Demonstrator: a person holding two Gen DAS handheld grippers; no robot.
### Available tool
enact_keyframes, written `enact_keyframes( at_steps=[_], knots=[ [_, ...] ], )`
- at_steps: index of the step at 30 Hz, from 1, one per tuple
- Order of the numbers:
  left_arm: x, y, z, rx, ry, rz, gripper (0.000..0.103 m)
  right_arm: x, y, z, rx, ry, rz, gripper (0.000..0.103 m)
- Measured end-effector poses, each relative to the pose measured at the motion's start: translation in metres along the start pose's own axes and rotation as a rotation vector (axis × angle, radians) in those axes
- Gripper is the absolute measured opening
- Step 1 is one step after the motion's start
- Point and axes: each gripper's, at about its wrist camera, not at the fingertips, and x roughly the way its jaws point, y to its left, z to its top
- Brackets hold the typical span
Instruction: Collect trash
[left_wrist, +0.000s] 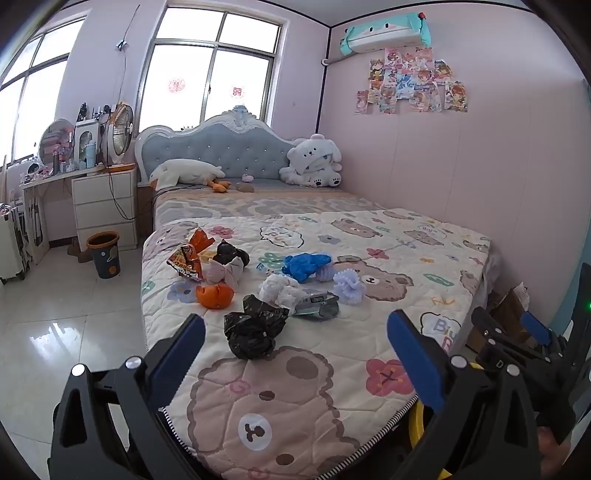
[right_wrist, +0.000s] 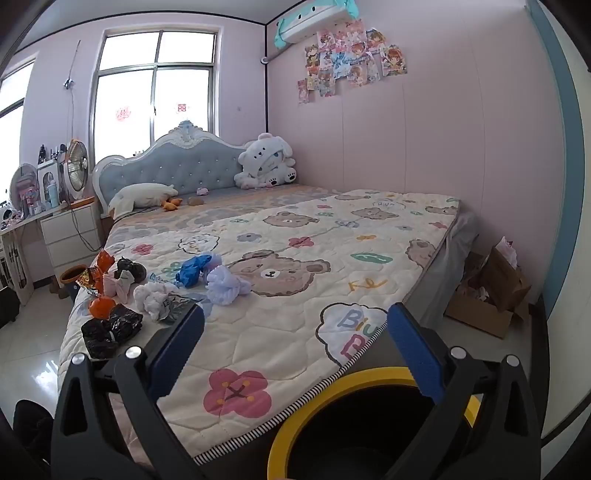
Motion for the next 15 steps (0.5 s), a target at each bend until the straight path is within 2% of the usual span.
enact_keyframes(
  at_steps=[15],
  knots=[
    [0.0002, -0.0001, 0.0000, 0.002, 0.004, 0.000, 0.095, -0.0035, -0.0036, -0.0016, 0.003, 0.005, 0.001, 0.095]
  ],
)
